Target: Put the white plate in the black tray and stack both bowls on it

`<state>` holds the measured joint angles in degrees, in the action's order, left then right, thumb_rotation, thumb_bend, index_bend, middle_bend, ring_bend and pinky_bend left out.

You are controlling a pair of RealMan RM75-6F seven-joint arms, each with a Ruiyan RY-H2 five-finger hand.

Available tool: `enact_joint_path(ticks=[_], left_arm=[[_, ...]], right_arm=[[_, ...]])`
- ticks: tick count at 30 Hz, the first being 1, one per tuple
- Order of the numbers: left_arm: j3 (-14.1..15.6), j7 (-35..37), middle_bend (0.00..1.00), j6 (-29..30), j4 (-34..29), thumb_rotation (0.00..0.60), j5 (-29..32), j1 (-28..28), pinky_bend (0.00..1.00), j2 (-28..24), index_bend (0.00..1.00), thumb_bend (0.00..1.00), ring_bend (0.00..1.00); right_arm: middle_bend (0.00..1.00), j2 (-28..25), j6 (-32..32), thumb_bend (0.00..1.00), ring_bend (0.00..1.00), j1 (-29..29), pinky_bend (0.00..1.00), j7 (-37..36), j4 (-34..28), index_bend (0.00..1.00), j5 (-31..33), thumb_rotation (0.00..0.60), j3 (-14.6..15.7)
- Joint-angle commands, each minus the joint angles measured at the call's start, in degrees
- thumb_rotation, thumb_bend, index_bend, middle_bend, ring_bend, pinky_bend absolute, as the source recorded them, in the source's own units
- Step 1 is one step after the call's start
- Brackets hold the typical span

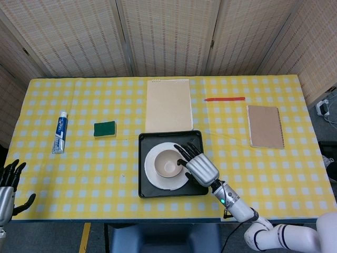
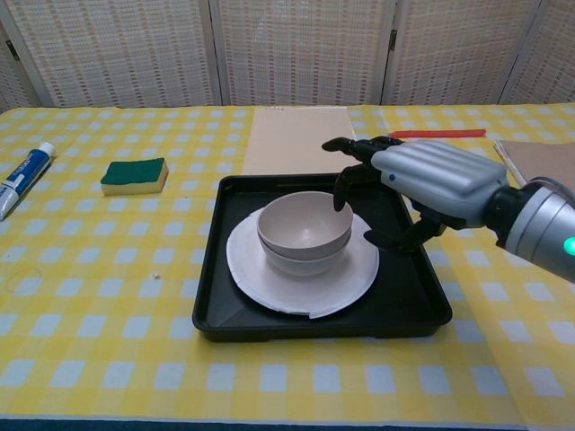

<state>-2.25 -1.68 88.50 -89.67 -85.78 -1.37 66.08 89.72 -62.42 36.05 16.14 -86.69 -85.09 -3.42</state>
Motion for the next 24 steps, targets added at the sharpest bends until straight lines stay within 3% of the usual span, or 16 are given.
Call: enact_joint_path(ticks=[1,6,12,14,18,24], left_arm=[[0.0,-0.5,0.02,-0.1,0.0,0.6,0.2,0.1,0.0,0.1,0.07,0.31,0.0],[0.3,-1.7,0.02,0.7,-0.8,0.6,-0.6,0.3,0.0,0.0,0.06,0.31,0.0],[1.1,-3.3,0.02,2.4,-1.2,0.6,-3.0,0.8,0.0,0.3,0.06,0.31,0.0],[1.5,-3.8,0.02,2.9,-1.3,0.6,-3.8,1.0,0.0,0.4,0.05,0.31,0.0],[2.2,-5.1,0.02,4.1,-1.8,0.6,-5.9,1.3,0.0,0.7,0.05,0.31,0.0],[2.6,-6.9,0.02,4.1,-2.3,0.6,-7.7,1.0,0.0,1.5,0.05,0.31,0.0]], right_arm=[[0.0,-4.6,-4.1,0.43,0.0,-3.1,0.0,-2.8,-4.2,0.13,-2.4,0.6,2.2],[0.0,-13.6,-13.2,0.43,0.0,-10.2,0.0,-7.8,-8.8,0.01,-7.8,0.6,8.1],[0.0,-21.3,-26.7,0.43,0.0,-21.4,0.0,-7.5,-6.2,0.0,-11.4,0.6,14.0],[0.0,-23.0,-28.4,0.42,0.0,-24.0,0.0,-7.9,-5.1,0.0,-11.1,0.6,15.3],[0.0,-25.3,-31.9,0.4,0.0,-28.3,0.0,-9.2,-3.1,0.0,-10.7,0.6,16.3],[0.0,-26.5,-37.6,0.4,0.0,-31.8,0.0,-13.1,-0.8,0.0,-13.6,0.6,15.5]])
